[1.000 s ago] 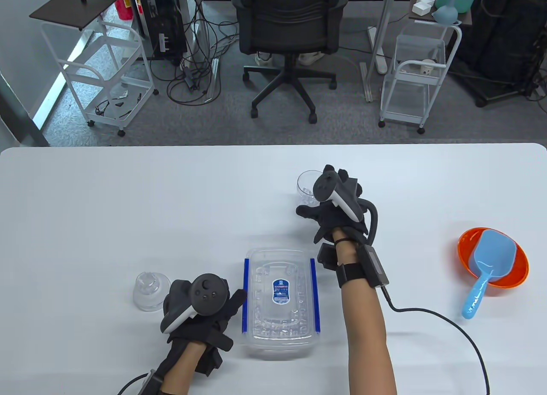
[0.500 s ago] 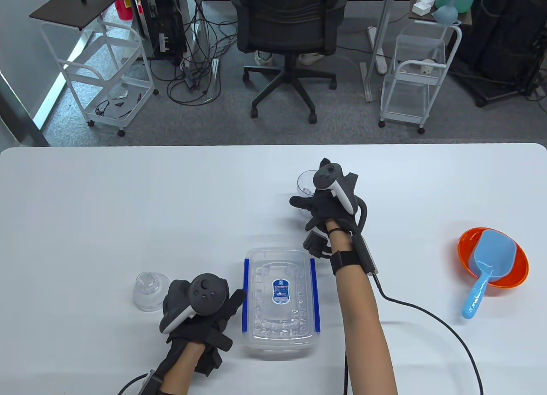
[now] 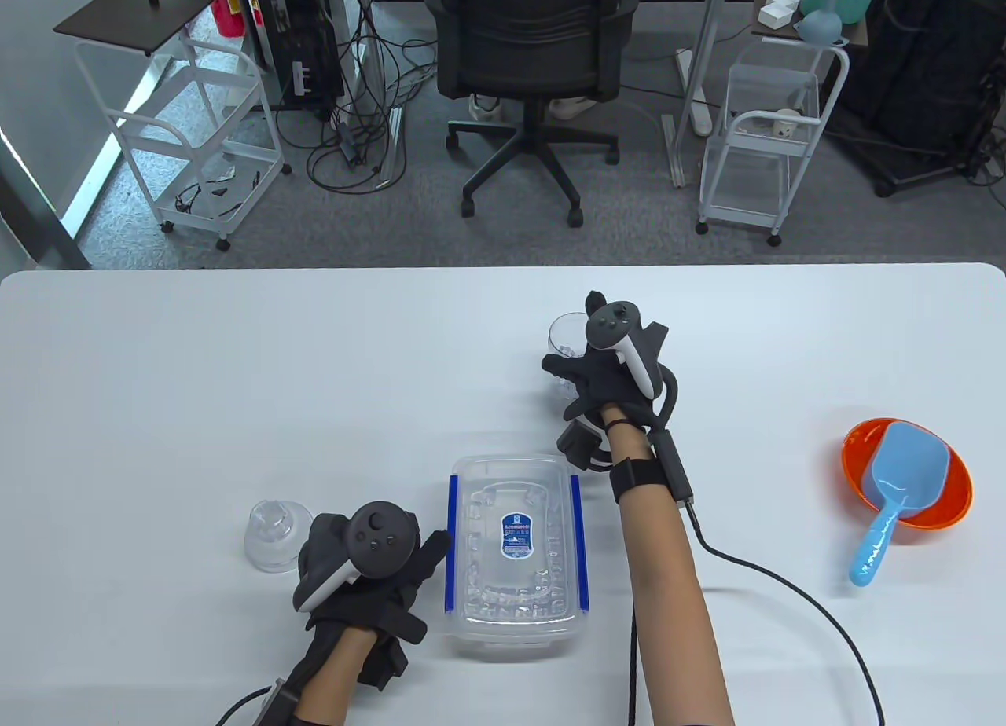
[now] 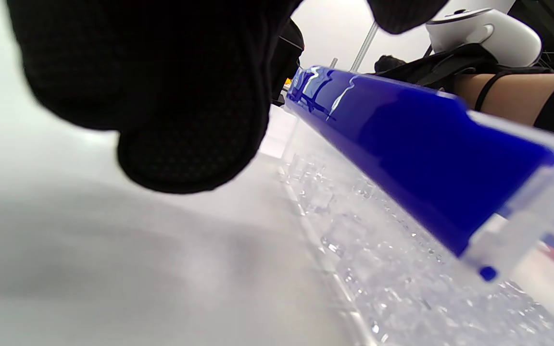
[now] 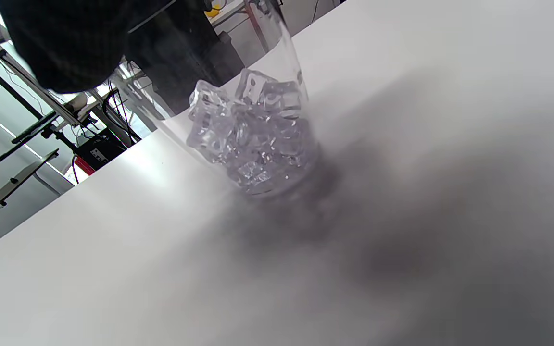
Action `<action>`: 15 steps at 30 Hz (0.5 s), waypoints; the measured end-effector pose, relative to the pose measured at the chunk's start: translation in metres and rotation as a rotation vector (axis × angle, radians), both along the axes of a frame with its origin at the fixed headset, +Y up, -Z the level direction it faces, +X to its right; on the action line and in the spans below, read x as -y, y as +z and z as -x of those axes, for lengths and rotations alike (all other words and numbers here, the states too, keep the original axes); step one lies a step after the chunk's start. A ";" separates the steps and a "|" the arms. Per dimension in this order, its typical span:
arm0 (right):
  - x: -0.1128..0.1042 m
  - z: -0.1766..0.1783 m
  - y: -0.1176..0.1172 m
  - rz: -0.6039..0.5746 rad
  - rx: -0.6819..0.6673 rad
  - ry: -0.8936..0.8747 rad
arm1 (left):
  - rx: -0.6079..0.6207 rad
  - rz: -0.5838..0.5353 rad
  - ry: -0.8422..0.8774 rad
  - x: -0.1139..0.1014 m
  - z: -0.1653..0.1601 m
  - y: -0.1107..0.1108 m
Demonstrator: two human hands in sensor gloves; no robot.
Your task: Shake ice in a plastic shaker with both hands
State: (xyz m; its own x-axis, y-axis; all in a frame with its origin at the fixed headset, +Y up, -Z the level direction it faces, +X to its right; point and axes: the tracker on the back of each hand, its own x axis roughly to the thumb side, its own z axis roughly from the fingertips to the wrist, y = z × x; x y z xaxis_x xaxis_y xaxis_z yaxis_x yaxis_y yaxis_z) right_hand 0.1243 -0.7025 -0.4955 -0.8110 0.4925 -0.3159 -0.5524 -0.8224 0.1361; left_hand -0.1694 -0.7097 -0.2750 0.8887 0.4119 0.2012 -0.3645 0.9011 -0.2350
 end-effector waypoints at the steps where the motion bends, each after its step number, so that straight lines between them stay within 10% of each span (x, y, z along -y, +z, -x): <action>1: -0.002 -0.002 0.002 -0.017 -0.001 -0.016 | -0.001 -0.003 0.000 0.000 0.000 0.000; 15: -0.063 -0.023 0.082 -0.501 -0.253 -0.116 | 0.017 -0.047 -0.039 -0.003 -0.004 0.001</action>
State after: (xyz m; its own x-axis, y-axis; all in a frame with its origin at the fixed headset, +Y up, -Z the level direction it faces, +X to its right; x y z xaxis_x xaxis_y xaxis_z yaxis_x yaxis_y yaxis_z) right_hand 0.1474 -0.6395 -0.4134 -0.7627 0.6224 0.1758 -0.6438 -0.7564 -0.1155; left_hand -0.1658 -0.7064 -0.2738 0.9002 0.3667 0.2349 -0.3249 0.9247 -0.1982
